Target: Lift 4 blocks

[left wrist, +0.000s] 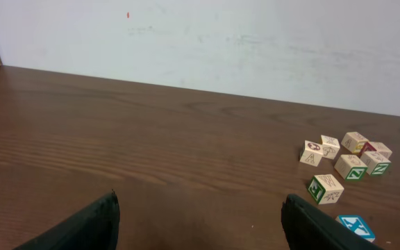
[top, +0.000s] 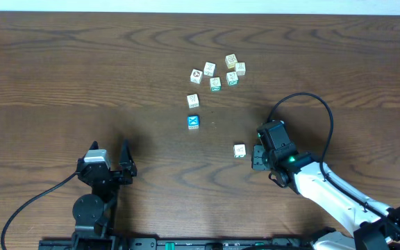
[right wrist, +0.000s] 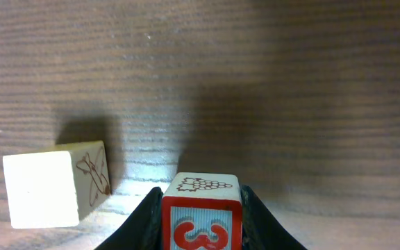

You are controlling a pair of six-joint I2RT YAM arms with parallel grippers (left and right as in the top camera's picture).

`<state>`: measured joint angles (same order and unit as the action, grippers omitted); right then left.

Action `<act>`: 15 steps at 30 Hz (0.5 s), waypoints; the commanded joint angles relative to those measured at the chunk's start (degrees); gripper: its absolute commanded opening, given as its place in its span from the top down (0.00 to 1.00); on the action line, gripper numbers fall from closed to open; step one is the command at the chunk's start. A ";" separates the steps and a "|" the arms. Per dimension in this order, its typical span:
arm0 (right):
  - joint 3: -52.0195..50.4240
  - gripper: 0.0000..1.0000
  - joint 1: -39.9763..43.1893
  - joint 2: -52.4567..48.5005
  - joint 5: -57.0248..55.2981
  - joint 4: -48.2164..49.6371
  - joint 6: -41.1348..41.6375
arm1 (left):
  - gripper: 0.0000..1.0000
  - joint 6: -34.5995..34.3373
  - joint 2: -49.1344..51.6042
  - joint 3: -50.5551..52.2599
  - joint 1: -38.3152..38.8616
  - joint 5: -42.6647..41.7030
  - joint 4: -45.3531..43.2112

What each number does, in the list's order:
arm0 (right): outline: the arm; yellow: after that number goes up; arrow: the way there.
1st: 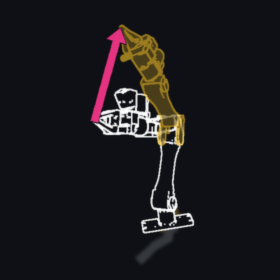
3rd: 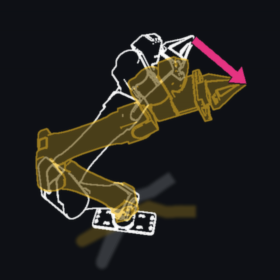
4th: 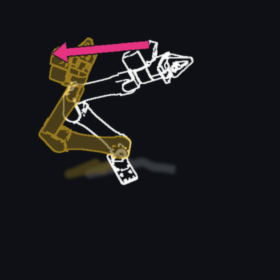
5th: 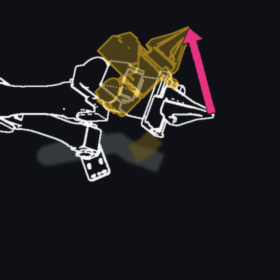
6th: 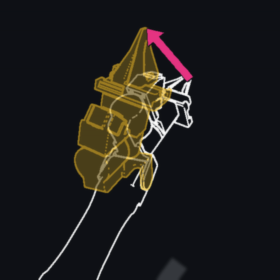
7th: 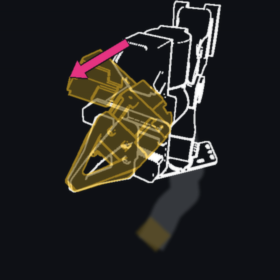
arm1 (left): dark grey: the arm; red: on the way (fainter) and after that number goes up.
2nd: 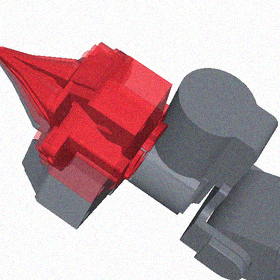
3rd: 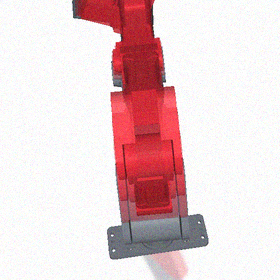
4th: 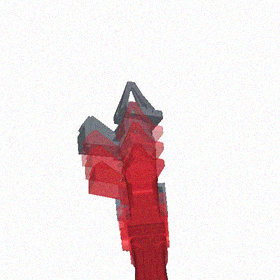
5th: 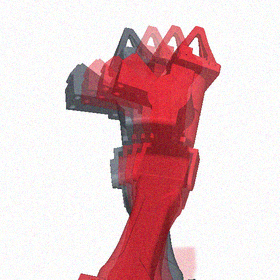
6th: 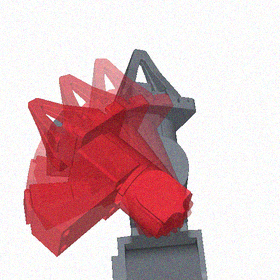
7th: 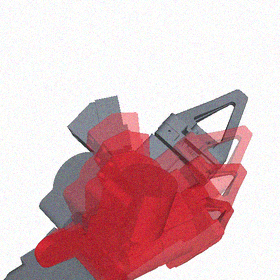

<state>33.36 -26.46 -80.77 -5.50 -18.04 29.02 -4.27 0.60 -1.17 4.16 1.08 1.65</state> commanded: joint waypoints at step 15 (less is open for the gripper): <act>-0.37 0.75 1.29 -1.01 0.22 4.22 -0.42 | 0.25 -0.07 -0.37 0.94 -0.33 1.73 2.38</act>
<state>33.32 -26.46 -81.28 -5.28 -13.91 29.02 -4.27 0.60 -1.17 4.16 1.08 1.65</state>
